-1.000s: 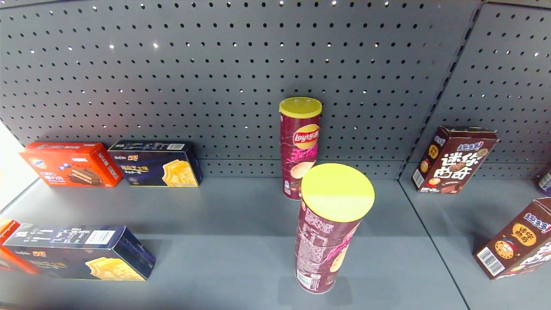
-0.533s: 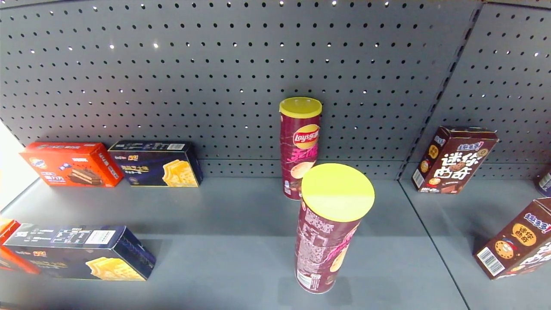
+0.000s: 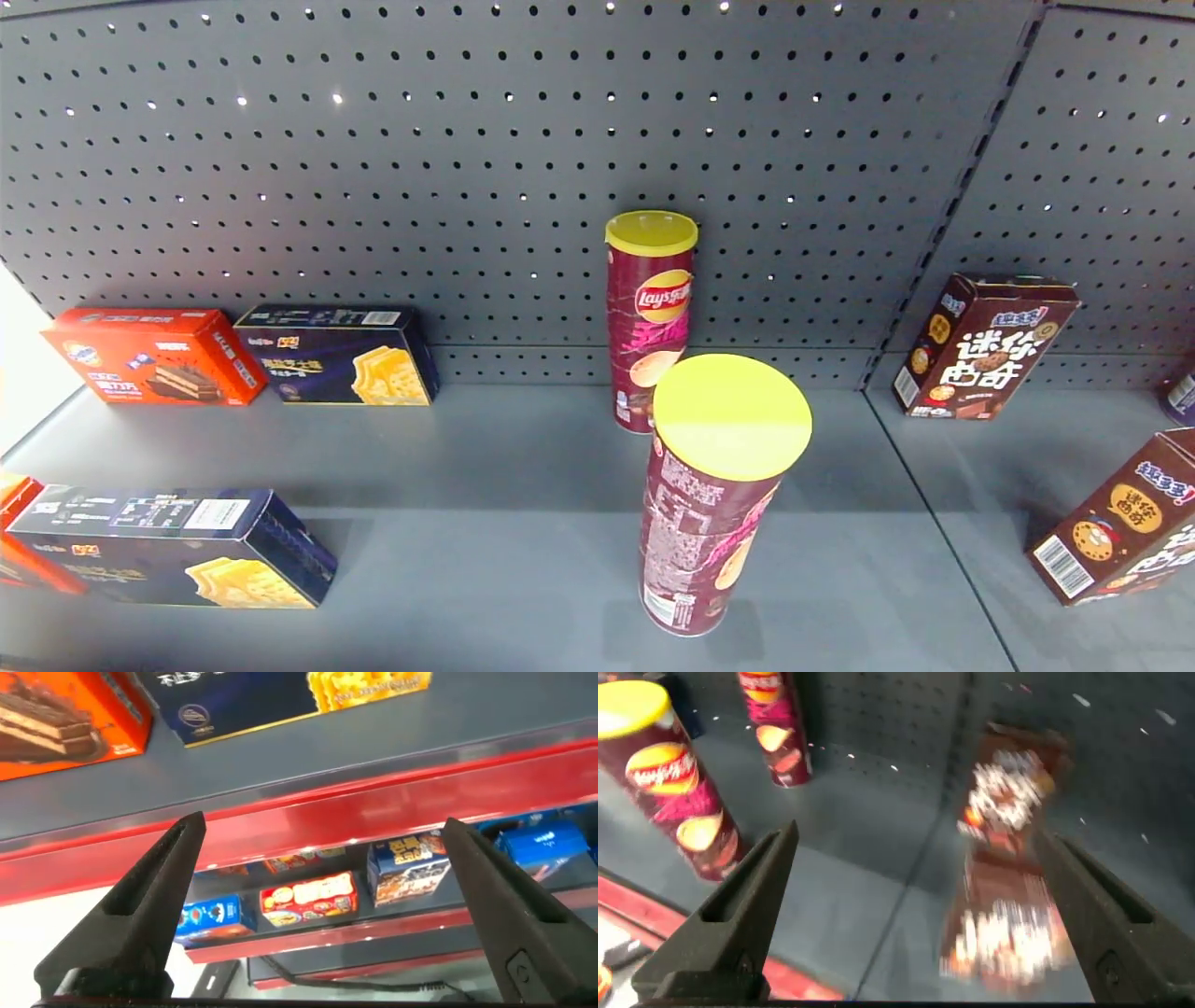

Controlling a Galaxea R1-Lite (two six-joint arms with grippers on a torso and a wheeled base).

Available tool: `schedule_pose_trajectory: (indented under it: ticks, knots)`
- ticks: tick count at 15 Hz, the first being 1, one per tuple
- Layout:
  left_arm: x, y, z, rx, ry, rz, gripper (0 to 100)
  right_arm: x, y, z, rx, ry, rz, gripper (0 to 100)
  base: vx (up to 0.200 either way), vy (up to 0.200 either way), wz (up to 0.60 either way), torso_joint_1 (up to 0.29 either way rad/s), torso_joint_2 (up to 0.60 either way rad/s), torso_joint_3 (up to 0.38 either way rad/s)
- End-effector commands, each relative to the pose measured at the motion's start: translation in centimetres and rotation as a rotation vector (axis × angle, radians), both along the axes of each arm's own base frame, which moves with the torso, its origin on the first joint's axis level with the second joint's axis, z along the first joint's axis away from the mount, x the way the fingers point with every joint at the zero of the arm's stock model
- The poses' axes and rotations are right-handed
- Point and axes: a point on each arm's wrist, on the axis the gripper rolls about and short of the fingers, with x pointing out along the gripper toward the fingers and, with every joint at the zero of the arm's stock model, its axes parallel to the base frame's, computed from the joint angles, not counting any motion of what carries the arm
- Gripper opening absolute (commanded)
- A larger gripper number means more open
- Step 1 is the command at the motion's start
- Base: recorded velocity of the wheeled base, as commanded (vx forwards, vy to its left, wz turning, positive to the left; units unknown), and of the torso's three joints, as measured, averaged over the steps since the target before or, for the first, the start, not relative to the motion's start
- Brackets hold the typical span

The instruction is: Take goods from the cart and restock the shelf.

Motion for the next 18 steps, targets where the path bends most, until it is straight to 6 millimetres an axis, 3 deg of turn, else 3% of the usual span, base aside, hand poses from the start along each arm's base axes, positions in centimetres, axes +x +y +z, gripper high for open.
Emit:
schedule_pose_trajectory:
  ticks: [1,10,18]
  knots:
    - [0.2,-0.1,0.0,0.011,0.022,-0.004,100,6.2,2.2,0.2,-0.047,0.088,0.117,100,0.000,0.000,0.00,0.000,0.00,0.000]
    - [0.3,-0.1,0.0,0.009,0.037,0.000,100,13.1,8.9,0.4,-0.109,0.195,0.282,100,0.000,0.000,0.00,0.000,0.00,0.000]
    - [0.3,-0.2,0.0,-0.003,0.041,0.004,100,13.8,12.0,-1.8,-0.162,0.280,0.385,100,0.000,0.000,0.00,0.000,0.00,0.000]
